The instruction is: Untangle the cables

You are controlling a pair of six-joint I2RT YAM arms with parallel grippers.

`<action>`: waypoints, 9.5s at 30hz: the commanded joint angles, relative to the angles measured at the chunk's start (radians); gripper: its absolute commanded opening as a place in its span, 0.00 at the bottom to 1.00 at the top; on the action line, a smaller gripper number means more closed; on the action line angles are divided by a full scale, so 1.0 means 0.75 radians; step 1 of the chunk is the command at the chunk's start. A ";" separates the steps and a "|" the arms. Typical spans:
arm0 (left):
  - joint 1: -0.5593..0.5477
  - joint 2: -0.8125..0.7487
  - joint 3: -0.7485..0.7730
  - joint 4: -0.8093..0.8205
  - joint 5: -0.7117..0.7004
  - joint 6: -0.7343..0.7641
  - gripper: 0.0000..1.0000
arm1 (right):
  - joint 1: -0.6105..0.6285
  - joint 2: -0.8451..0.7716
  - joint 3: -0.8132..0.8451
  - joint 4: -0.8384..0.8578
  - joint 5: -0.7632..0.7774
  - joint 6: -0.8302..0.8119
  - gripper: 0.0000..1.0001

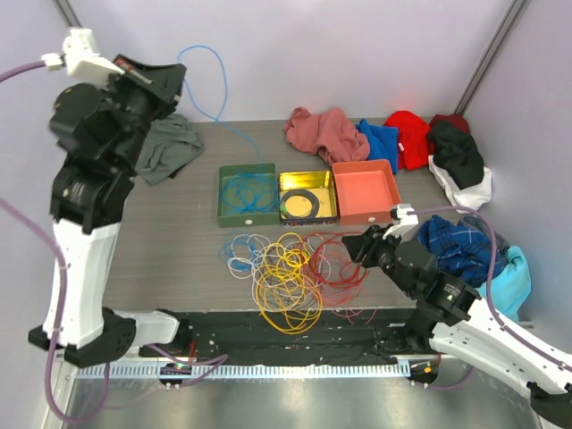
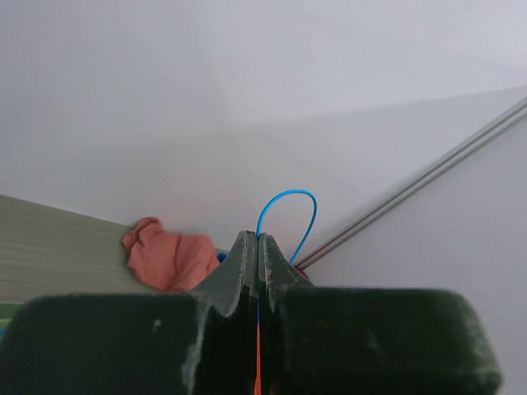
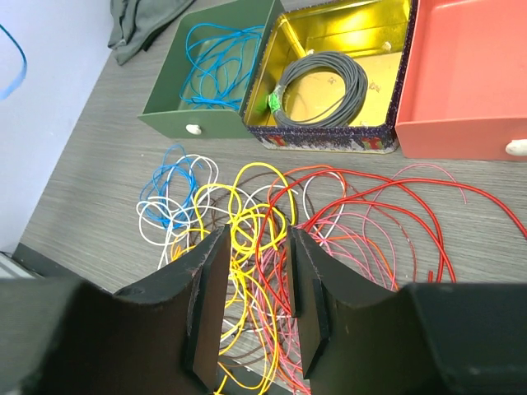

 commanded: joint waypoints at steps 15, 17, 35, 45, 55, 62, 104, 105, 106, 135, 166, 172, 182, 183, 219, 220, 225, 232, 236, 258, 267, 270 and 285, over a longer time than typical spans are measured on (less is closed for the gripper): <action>0.037 0.351 -0.217 0.123 -0.060 0.072 0.00 | 0.006 -0.042 -0.009 -0.043 0.048 -0.004 0.38; 0.050 0.359 -0.291 0.170 -0.050 0.052 0.00 | 0.004 -0.042 -0.017 -0.043 0.050 -0.002 0.38; 0.068 0.277 -0.825 0.252 -0.091 0.041 0.00 | 0.006 -0.013 -0.087 -0.012 0.044 0.022 0.38; 0.068 0.520 -0.862 0.201 -0.040 0.062 0.00 | 0.006 -0.001 -0.103 0.014 0.042 0.030 0.39; 0.066 0.296 -0.786 0.150 -0.121 0.113 0.77 | 0.006 0.056 -0.087 0.037 0.038 0.014 0.38; 0.031 -0.029 -0.983 0.070 -0.050 0.041 0.86 | 0.006 0.107 -0.087 0.088 0.011 0.022 0.38; -0.259 -0.285 -2.042 0.324 -0.136 -0.395 0.12 | 0.006 0.210 -0.068 0.098 -0.025 0.078 0.38; -0.259 -0.312 -2.038 0.309 -0.148 -0.382 0.07 | 0.006 0.214 -0.066 0.100 -0.025 0.077 0.38; -0.259 -0.324 -2.024 0.279 -0.154 -0.376 0.00 | 0.004 0.218 -0.066 0.104 -0.027 0.077 0.38; -0.261 -0.813 -1.134 0.150 0.134 0.049 0.00 | 0.268 0.357 0.201 0.298 -0.173 -0.037 0.47; -0.261 -0.835 -1.291 0.170 0.327 -0.008 0.00 | 0.411 1.077 0.834 0.671 -0.097 -0.352 0.59; -0.261 -0.852 -1.303 0.166 0.339 -0.008 0.00 | 0.409 1.083 0.815 0.724 -0.046 -0.356 0.48; -0.261 -0.901 -1.353 0.168 0.368 -0.020 0.05 | 0.411 1.052 0.856 0.665 0.030 -0.395 0.01; -0.261 -0.915 -1.377 0.160 0.357 -0.016 0.30 | 0.409 1.028 0.864 0.650 0.048 -0.429 0.01; -0.286 -0.999 -2.079 1.025 0.490 -0.096 1.00 | 0.413 0.739 1.263 0.061 0.018 -0.479 0.01; -0.288 -0.975 -2.081 1.051 0.484 -0.092 1.00 | 0.411 0.741 1.265 0.057 0.012 -0.479 0.01; -0.314 -0.830 -2.081 1.152 0.507 -0.078 1.00 | 0.413 0.749 1.286 0.041 -0.001 -0.471 0.01; -0.368 -0.744 -2.083 1.213 0.480 -0.045 0.93 | 0.411 0.743 1.288 0.033 -0.003 -0.467 0.01; -0.372 -0.664 -2.064 1.225 0.443 -0.039 0.65 | 0.411 0.743 1.288 0.035 -0.021 -0.454 0.01; -0.374 -1.079 -2.179 0.755 0.326 -0.172 0.68 | 0.413 0.672 1.484 0.016 -0.003 -0.518 0.01; -0.384 -1.130 -2.060 0.941 0.554 -0.096 0.73 | 0.411 0.666 1.404 0.047 0.011 -0.493 0.01; -0.392 -1.108 -2.009 0.990 0.578 -0.090 0.74 | 0.411 0.674 1.388 0.055 0.011 -0.485 0.01; -0.707 -0.764 -1.841 1.056 0.474 0.149 0.75 | 0.411 0.739 1.337 0.076 0.026 -0.483 0.01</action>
